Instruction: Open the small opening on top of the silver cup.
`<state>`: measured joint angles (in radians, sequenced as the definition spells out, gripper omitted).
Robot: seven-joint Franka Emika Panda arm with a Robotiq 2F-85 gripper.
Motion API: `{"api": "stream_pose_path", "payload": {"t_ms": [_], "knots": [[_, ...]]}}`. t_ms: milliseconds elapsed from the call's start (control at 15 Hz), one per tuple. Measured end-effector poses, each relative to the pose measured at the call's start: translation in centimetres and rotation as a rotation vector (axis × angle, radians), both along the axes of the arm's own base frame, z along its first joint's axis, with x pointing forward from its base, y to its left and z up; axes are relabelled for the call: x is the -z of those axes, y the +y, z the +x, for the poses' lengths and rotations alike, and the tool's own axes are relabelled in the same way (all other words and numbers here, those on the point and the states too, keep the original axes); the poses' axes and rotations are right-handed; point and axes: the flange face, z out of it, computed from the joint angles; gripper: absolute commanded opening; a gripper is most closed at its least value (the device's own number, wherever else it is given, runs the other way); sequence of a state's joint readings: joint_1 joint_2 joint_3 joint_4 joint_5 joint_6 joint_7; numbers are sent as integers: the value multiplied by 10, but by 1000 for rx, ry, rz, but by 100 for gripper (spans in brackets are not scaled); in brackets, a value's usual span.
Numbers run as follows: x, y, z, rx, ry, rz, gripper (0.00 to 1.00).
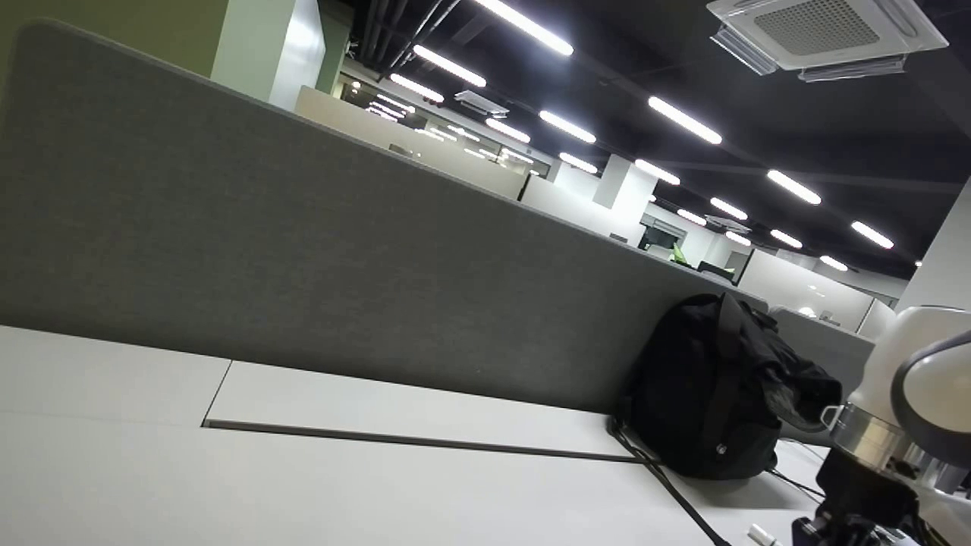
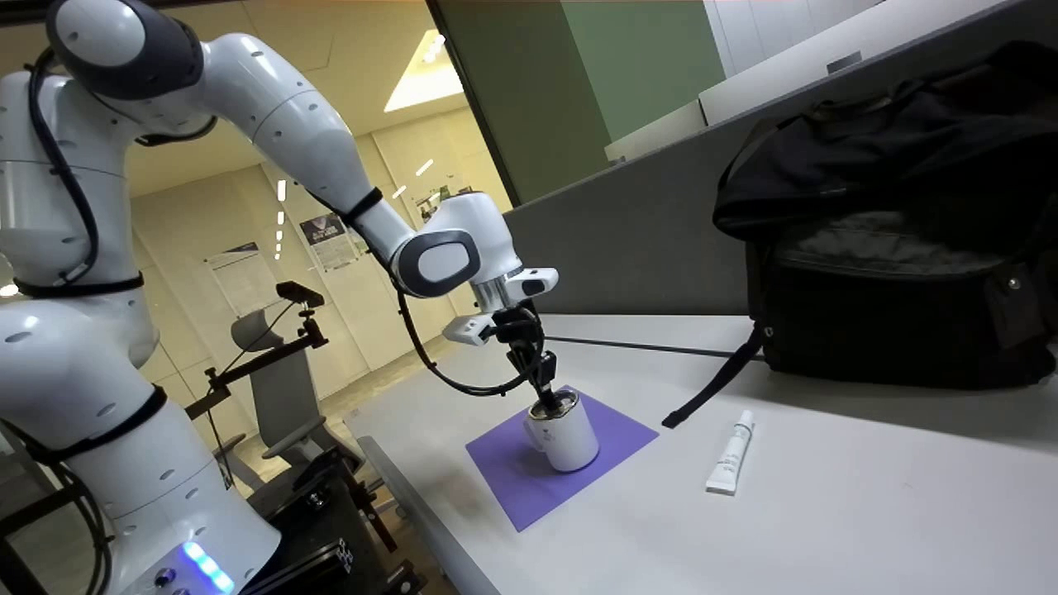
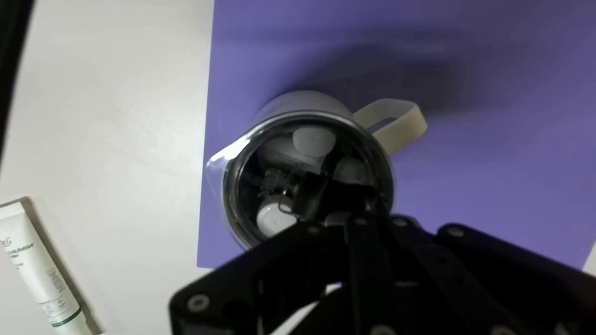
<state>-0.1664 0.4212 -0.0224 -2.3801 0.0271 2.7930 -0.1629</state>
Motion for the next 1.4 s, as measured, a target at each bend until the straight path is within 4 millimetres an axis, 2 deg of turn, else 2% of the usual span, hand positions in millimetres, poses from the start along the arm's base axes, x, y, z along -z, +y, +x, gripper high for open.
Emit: {"api": "stream_pose_path", "payload": {"t_ms": [733,867,1000,1133,1200,1333,1400], "knots": [[-1,-10,-1,21,14,7,0],[-7,-16,2,31,-1,3,0],[-28,-24,7,23,-16,-18,0],[-67,-30,11,6,-18,-33,4],[-91,-31,12,-3,-18,-40,26],[-136,-31,8,-22,-12,-41,29],[-158,-32,6,-31,-12,-38,35]]}}
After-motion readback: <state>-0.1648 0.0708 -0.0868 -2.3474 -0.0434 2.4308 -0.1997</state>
